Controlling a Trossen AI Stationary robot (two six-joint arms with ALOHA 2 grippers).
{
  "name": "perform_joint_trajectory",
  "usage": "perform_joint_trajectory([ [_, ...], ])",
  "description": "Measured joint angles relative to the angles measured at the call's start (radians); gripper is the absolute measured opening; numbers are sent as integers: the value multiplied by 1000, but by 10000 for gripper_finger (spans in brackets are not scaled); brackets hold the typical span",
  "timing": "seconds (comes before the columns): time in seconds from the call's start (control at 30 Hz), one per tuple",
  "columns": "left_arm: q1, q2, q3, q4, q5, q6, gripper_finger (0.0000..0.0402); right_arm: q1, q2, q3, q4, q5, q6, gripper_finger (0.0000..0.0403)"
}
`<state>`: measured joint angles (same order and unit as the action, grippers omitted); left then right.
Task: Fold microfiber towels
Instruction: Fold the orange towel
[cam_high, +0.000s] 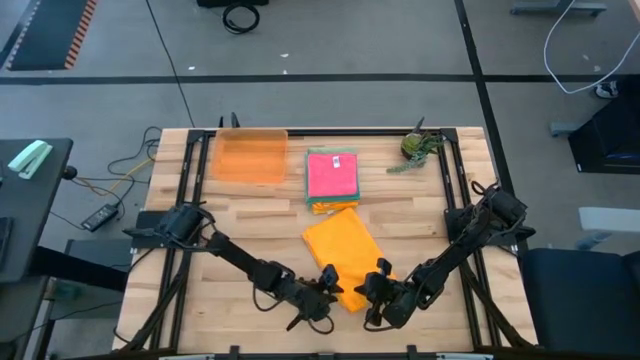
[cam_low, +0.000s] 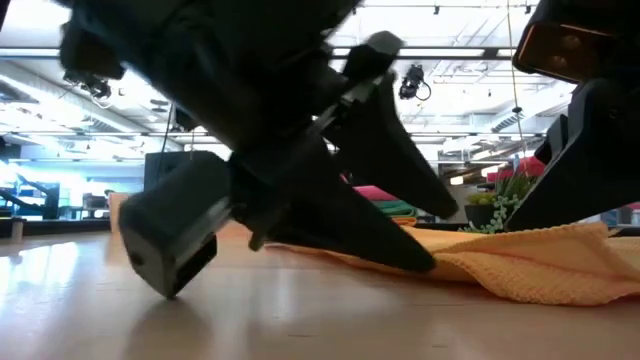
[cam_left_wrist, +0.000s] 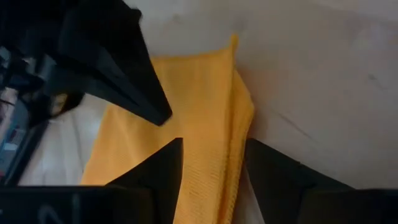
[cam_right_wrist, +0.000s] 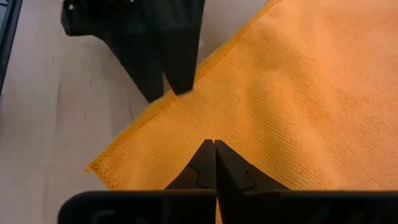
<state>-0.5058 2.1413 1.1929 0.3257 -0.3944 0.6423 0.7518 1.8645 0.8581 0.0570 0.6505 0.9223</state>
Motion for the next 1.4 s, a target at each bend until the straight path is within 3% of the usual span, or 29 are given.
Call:
perform_joint_trajectory([
  [0.23,18,84,211,-282,3,-6,177,-6,0,0,-1,-19,12,0],
  [0.37,25,91,264,-331,5,-21,172,-2,0,0,-3,-25,15,0],
  [0.6,26,94,307,-327,-4,-2,149,-5,0,0,-23,-105,60,0],
  [1.03,2,92,307,-277,4,-36,112,-10,11,0,-80,-102,138,0],
  [1.2,9,91,305,-277,128,-92,110,-10,15,0,-76,-103,150,0],
  [1.4,31,97,305,-272,142,-134,109,-10,16,0,-72,-104,152,0],
])
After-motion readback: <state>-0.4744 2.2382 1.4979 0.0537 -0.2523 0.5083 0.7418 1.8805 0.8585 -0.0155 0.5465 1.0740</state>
